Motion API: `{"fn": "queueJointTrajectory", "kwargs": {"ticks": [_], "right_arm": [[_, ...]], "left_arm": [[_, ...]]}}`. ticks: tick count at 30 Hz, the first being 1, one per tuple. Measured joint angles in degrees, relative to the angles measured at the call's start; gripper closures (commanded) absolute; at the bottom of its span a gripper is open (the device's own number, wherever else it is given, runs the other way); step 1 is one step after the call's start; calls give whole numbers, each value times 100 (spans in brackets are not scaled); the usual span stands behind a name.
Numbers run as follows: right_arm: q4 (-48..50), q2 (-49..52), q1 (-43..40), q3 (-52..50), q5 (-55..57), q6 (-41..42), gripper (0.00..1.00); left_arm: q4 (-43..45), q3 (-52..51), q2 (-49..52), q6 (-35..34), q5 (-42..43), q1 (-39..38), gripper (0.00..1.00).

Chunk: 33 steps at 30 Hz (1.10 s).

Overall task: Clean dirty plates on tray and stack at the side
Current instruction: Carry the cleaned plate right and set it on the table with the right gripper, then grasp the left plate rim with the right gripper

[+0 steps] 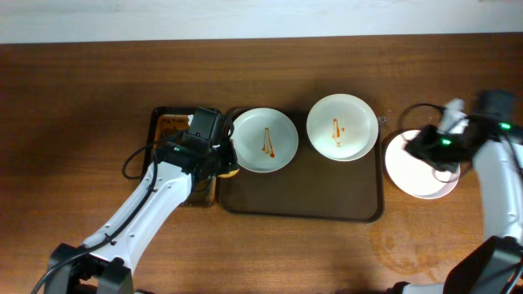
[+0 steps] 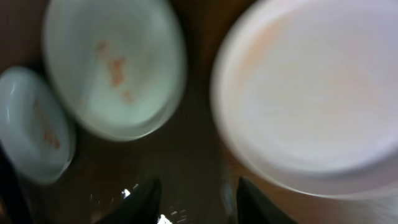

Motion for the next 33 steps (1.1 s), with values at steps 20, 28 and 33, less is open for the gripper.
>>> {"fn": "queueJointTrajectory", "kwargs": {"ticks": [20,28,33], "right_arm": [[2120,1954,3497,0,-74,1930,76],[2533,2280,3504,0,79,2179,76],[2568,2382,3554,0,98,2229,87]], "left_arm": [[479,0,0,0,-22,0,100],[479,0,0,0,-22,0,100],[479,0,0,0,-22,0,100]]}}
